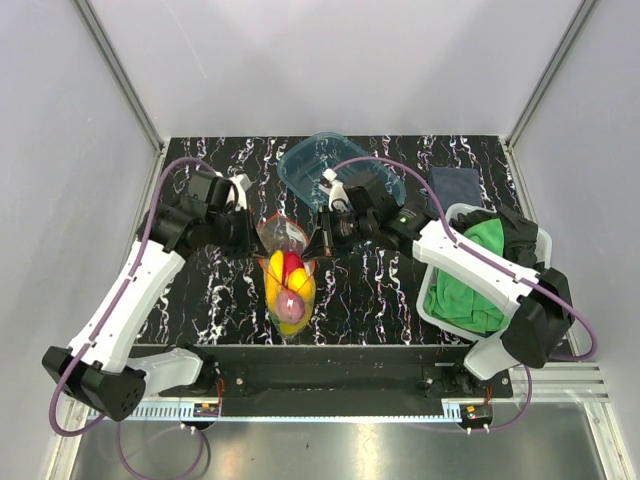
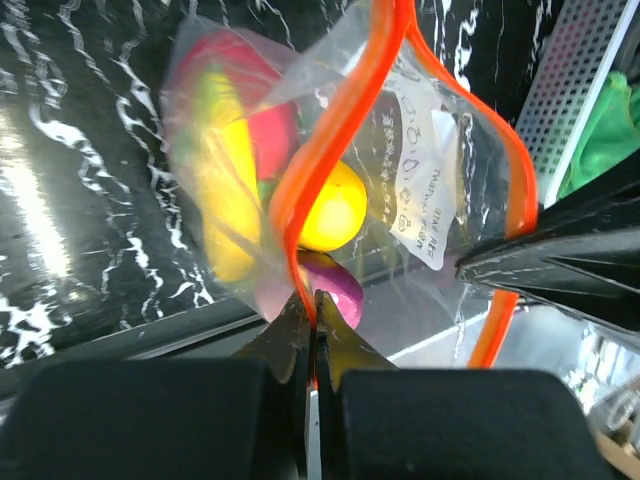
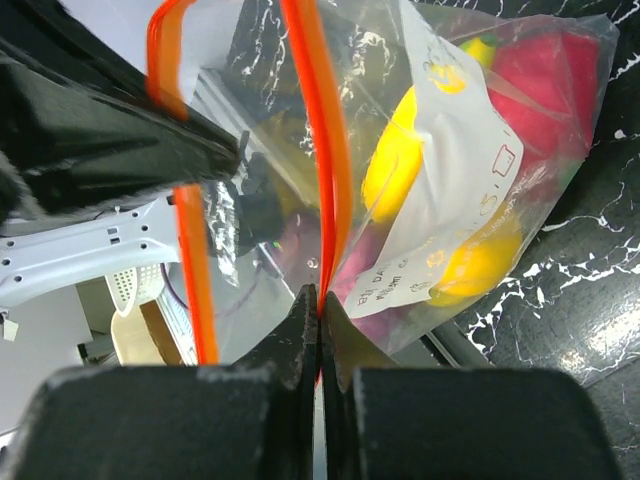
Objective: Open the zip-top bag and remove the fake food
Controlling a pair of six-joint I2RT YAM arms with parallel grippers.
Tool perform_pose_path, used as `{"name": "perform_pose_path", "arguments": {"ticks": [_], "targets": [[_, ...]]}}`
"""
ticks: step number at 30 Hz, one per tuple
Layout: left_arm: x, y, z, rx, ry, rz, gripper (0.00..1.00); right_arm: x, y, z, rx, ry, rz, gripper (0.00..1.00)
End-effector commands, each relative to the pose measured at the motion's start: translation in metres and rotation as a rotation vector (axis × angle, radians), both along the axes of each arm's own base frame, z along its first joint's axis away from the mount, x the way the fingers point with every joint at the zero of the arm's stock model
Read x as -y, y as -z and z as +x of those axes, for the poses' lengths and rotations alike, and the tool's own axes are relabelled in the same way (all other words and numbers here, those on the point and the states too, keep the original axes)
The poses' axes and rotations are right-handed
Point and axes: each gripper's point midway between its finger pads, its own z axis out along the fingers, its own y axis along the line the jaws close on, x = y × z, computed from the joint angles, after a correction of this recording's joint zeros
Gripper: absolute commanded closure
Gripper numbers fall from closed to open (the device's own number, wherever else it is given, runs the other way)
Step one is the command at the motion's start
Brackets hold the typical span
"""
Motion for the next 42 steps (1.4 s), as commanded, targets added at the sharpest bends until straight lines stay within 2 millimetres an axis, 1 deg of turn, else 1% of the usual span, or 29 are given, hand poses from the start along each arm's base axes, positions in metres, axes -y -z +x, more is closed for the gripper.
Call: {"name": "perform_pose_path", "arguments": {"ticks": [1,2,3,4,5,6,7,8,10,13,15,16,17,18,19,20,22,23,26,31,32,33,34,35,36,38,39,41,42], "targets": [[-0.011,-0.05,0.011,0.172,-0.045,0.001,1.0,0.011,-0.012,0.003,0.051,0.007,0.032,1.0],[-0.008,-0.057,0.012,0.181,-0.038,-0.02,1.0,0.015,-0.007,0.004,0.042,0.012,0.025,1.0],[-0.003,-0.057,0.011,0.167,-0.034,-0.043,1.0,0.019,0.006,0.002,0.014,0.013,0.006,1.0],[0.008,-0.057,0.012,0.151,-0.001,-0.09,1.0,0.026,0.01,0.005,0.008,0.028,0.0,1.0],[0.013,-0.047,0.011,0.116,0.009,-0.104,1.0,0.03,0.016,0.004,0.0,0.028,-0.009,1.0],[0.02,-0.043,0.012,0.095,0.01,-0.131,1.0,0.036,0.03,0.002,-0.028,0.032,-0.031,1.0],[0.034,-0.043,0.016,0.105,0.043,-0.184,1.0,0.04,0.035,0.001,-0.04,0.037,-0.043,1.0],[0.04,-0.031,0.016,0.07,0.04,-0.202,1.0,0.048,0.048,0.001,-0.063,0.049,-0.066,1.0],[0.055,-0.022,0.024,0.053,0.065,-0.229,1.0,0.055,0.058,-0.002,-0.079,0.06,-0.088,1.0],[0.073,-0.012,0.027,0.024,0.1,-0.233,1.0,0.068,0.078,-0.007,-0.128,0.084,-0.146,0.94],[0.081,-0.01,0.027,0.024,0.125,-0.23,1.0,0.076,0.085,-0.009,-0.138,0.099,-0.201,0.81],[0.084,-0.009,0.028,0.016,0.136,-0.234,1.0,0.08,0.084,-0.009,-0.132,0.105,-0.217,0.73],[0.086,-0.01,0.027,0.018,0.145,-0.236,1.0,0.083,0.078,-0.003,-0.097,0.122,-0.237,0.66],[0.088,-0.011,0.026,0.02,0.151,-0.235,1.0,0.089,0.077,-0.006,-0.101,0.128,-0.267,0.59],[0.088,-0.012,0.027,0.024,0.153,-0.236,1.0,0.092,0.069,-0.004,-0.072,0.129,-0.275,0.57],[0.088,-0.012,0.027,0.024,0.153,-0.236,1.0,0.093,0.054,0.003,-0.03,0.149,-0.272,0.55],[0.088,-0.013,0.025,0.02,0.159,-0.242,1.0,0.096,0.039,0.002,-0.014,0.15,-0.273,0.52],[0.089,-0.012,0.025,0.018,0.161,-0.242,1.0,0.092,0.026,0.004,0.005,0.144,-0.246,0.52],[0.09,-0.012,0.025,0.015,0.165,-0.244,1.0,0.081,0.012,0.0,-0.006,0.11,-0.199,0.49],[0.092,-0.013,0.025,0.015,0.164,-0.246,1.0,0.058,0.004,0.014,-0.011,0.093,-0.117,0.49],[0.092,-0.014,0.025,0.018,0.165,-0.247,1.0,0.05,0.004,0.01,-0.037,0.062,-0.085,0.5],[0.093,-0.015,0.026,0.021,0.165,-0.248,1.0,0.04,0.006,0.016,-0.036,0.049,-0.048,0.51],[0.094,-0.016,0.026,0.022,0.165,-0.249,1.0,0.031,0.007,0.011,-0.08,0.021,-0.007,0.51],[0.094,-0.016,0.027,0.023,0.163,-0.251,1.0,0.028,0.02,0.009,-0.116,0.013,0.0,0.54],[0.096,-0.019,0.027,0.027,0.166,-0.255,1.0,0.019,0.026,0.013,-0.113,0.002,0.026,0.54],[0.099,-0.019,0.028,0.022,0.167,-0.258,1.0,0.01,0.039,0.004,-0.146,-0.036,0.036,0.55],[0.101,-0.021,0.028,0.029,0.172,-0.264,1.0,0.005,0.046,0.005,-0.153,-0.049,0.035,0.55],[0.106,-0.02,0.029,0.018,0.171,-0.27,1.0,0.003,0.058,-0.003,-0.182,-0.08,0.031,0.55],[0.109,-0.02,0.03,0.021,0.179,-0.276,1.0,0.0,0.064,-0.002,-0.19,-0.086,0.038,0.54]]}}
